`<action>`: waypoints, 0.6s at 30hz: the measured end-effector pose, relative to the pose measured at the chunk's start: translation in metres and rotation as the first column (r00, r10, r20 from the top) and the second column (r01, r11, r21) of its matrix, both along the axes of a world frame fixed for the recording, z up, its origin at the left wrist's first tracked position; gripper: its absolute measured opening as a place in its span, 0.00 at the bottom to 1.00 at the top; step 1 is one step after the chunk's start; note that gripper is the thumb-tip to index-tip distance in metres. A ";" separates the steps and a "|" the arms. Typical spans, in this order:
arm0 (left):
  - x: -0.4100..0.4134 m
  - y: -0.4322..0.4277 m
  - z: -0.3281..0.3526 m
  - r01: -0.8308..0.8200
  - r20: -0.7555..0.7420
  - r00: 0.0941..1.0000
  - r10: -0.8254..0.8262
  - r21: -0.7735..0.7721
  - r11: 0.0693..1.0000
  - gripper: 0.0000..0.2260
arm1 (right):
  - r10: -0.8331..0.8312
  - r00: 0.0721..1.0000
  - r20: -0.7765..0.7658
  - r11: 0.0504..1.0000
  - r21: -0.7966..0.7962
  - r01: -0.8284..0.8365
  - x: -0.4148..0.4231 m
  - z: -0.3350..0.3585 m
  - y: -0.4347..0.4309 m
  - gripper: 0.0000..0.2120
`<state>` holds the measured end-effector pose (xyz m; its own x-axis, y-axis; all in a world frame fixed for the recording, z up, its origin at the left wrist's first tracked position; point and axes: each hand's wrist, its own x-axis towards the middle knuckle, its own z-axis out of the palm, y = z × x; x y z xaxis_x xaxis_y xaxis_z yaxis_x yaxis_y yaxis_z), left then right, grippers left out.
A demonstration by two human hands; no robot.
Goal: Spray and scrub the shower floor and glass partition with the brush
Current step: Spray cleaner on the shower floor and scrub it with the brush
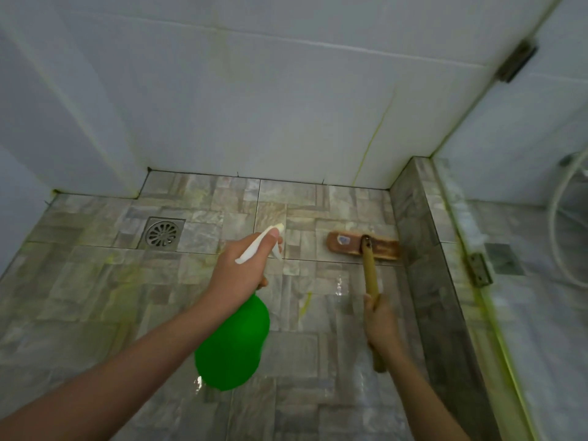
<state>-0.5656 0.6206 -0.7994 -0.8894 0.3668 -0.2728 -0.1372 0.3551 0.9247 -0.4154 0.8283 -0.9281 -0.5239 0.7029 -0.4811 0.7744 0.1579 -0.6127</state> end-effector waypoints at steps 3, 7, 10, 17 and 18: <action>-0.004 0.011 -0.002 0.018 0.022 1.000 -0.018 -0.009 1.000 0.17 | -0.054 0.999 0.001 0.994 0.092 0.054 -0.035 -0.009 0.021 0.16; -0.005 0.023 -0.008 -0.016 -0.016 1.000 0.016 0.031 0.999 0.14 | -0.005 0.999 0.039 0.995 0.101 0.001 -0.108 -0.012 0.066 0.22; -0.005 0.029 -0.014 -0.046 -0.016 0.999 0.046 0.032 0.998 0.15 | 0.013 0.999 0.034 0.989 0.150 -0.018 -0.107 -0.023 0.070 0.24; -0.007 0.045 -0.015 -0.052 0.002 0.999 0.052 0.050 0.997 0.16 | 0.042 0.997 0.069 0.991 0.120 -0.050 -0.114 -0.015 0.084 0.26; -0.006 0.048 -0.016 -0.042 -0.010 0.999 0.043 0.048 0.998 0.16 | 0.056 0.996 0.075 0.992 0.109 -0.064 -0.128 -0.010 0.095 0.27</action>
<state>-0.5721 0.6681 -0.8150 -0.9074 0.3410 -0.2458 -0.1409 0.3042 0.9421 -0.5430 0.9229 -0.9383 -0.5337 0.7224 -0.4397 0.8027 0.2693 -0.5321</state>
